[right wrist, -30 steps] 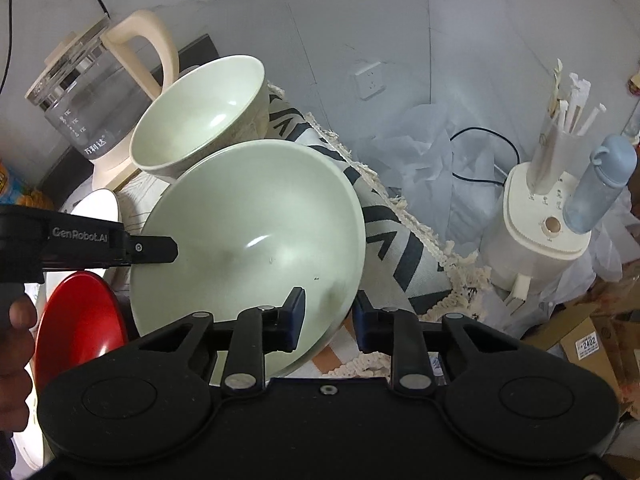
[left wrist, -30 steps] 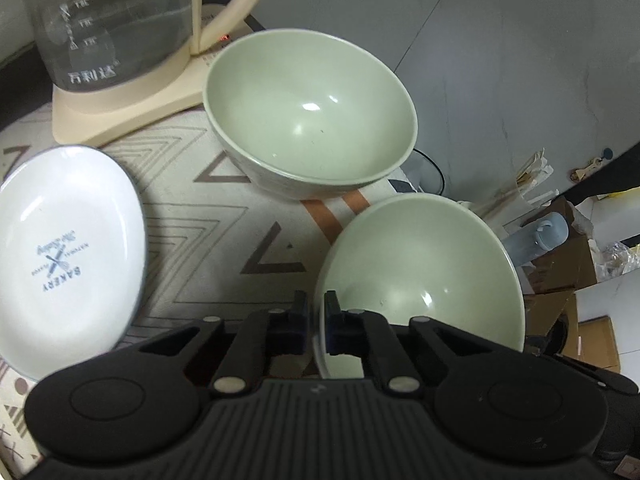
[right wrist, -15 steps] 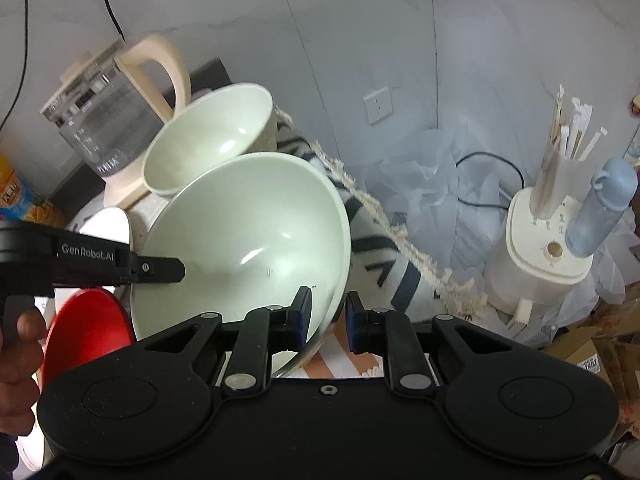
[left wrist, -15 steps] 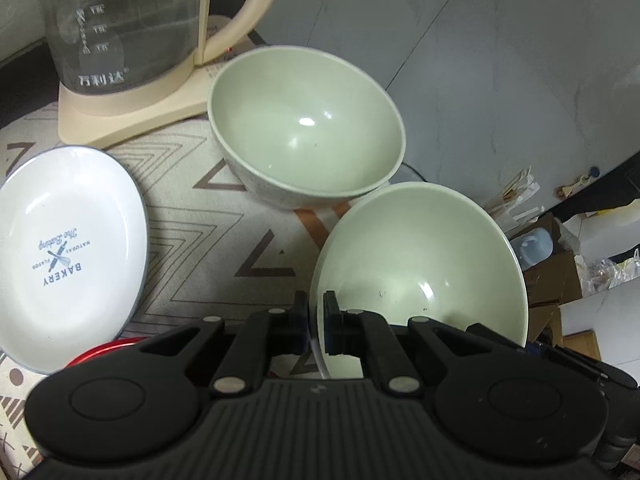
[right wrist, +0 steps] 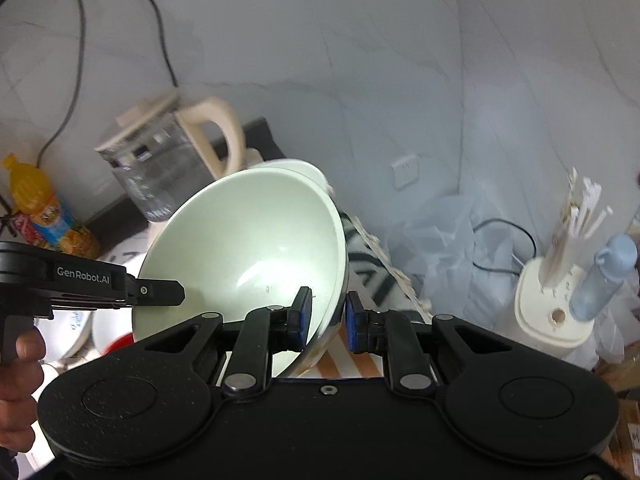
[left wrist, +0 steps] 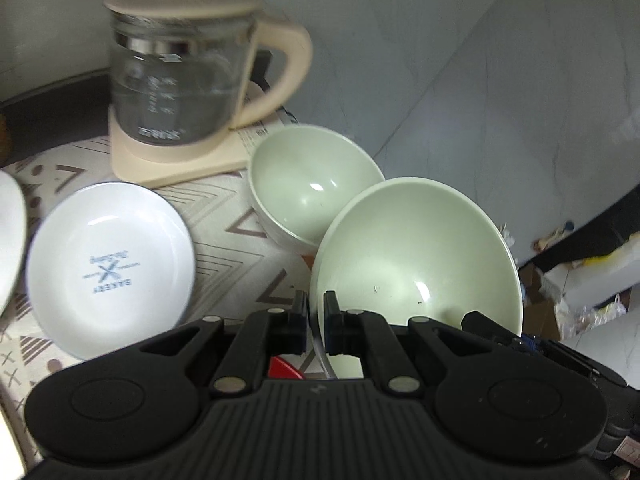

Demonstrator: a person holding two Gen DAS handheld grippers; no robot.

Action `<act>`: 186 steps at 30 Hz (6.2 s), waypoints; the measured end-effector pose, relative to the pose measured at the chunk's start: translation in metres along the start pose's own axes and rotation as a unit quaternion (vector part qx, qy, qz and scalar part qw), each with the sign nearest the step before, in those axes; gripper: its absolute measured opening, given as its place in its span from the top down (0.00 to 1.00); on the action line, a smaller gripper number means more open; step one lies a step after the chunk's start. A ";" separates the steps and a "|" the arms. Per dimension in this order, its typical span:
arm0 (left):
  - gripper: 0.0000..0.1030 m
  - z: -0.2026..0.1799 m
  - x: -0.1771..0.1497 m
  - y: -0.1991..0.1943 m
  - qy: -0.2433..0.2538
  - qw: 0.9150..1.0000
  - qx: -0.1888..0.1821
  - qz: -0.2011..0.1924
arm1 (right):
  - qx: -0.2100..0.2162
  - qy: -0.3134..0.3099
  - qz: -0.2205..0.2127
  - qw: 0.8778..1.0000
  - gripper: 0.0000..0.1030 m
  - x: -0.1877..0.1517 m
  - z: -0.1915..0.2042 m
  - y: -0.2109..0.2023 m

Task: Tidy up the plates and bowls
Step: 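Lift the large pale green bowl with both grippers toward the red bowl, then lower the large green bowl into the red bowl and open both grippers, then move both grippers to the small pale green bowl and grasp its rim, then lift the small pale green bowl with both grippers toward the stacked bowls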

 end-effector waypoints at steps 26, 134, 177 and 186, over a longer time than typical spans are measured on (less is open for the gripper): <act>0.94 0.078 -0.018 -0.090 -0.046 0.999 0.004 -0.030 | 0.027 -0.048 -0.027 0.998 0.83 0.007 0.098 -0.038; 0.32 0.034 0.050 0.043 -0.024 0.997 0.067 -0.035 | 0.027 0.085 0.031 0.996 0.06 0.045 0.013 0.071; 0.89 0.031 0.047 0.089 -0.033 0.997 0.066 -0.005 | 0.003 0.003 0.074 0.997 0.77 0.037 0.016 0.124; 0.88 0.017 0.033 0.033 -0.005 0.999 0.041 -0.020 | -0.018 -0.018 0.019 0.999 0.77 0.052 0.031 0.065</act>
Point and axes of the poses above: each gripper's, at about its wrist camera, not at the fingertips, and y roughly the way its jaws point, z to its left, x to its top, the point moved 9 cm from there along y, roughly the way its jaws point, and after that the axes turned 11 degrees about -y, right-handed, at the moved point
